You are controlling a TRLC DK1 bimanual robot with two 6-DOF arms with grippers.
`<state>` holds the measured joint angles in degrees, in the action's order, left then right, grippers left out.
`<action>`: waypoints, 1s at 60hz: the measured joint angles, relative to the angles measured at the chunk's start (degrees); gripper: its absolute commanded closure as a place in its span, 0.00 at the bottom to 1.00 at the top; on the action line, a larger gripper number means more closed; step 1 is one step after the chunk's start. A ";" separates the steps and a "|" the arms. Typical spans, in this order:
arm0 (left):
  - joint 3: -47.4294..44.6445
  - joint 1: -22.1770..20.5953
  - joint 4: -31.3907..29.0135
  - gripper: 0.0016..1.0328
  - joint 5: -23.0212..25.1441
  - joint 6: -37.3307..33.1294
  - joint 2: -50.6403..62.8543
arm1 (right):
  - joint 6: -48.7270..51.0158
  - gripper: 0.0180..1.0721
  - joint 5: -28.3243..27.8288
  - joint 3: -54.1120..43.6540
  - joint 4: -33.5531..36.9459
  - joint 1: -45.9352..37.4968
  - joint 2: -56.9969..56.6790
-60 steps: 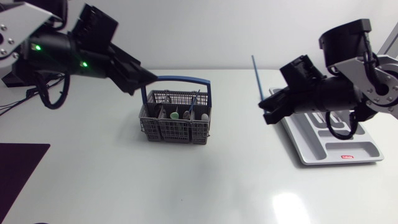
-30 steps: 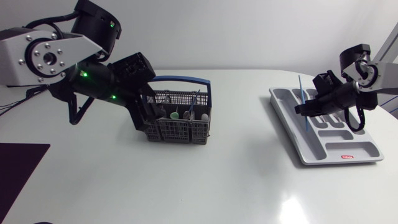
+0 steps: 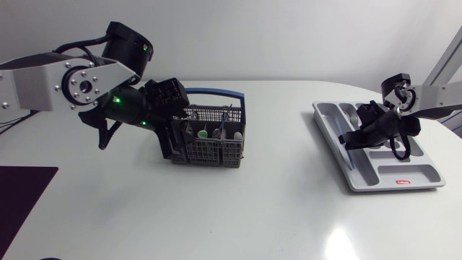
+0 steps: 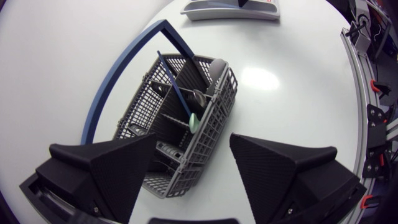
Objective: Unload the cutlery basket into the drawer organizer.
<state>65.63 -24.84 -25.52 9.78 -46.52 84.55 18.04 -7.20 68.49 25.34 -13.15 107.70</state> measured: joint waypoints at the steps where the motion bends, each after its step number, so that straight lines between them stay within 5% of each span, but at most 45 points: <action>1: -0.28 -0.11 0.83 0.26 0.00 -0.04 0.00 | 0.00 0.17 0.00 0.00 0.00 0.00 0.00; 9: -2.08 -0.50 5.57 0.35 1.44 -0.22 0.52 | 0.00 0.07 0.00 -0.31 0.00 0.04 -0.33; 22: -4.66 -0.33 13.53 0.45 2.36 -0.24 3.91 | 0.00 0.07 -0.02 -3.43 -0.11 1.73 -6.47; 40: -5.70 1.46 17.07 0.67 3.54 -0.33 5.66 | -0.24 0.07 -0.02 -7.28 -0.26 6.67 -13.75; 60: -5.88 2.23 17.68 0.77 6.25 -1.55 6.71 | -1.18 0.07 0.04 -8.09 -0.42 8.61 -15.63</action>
<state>59.75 -22.61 -7.84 16.03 -48.07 91.26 16.86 -7.16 60.40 24.93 -4.54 92.07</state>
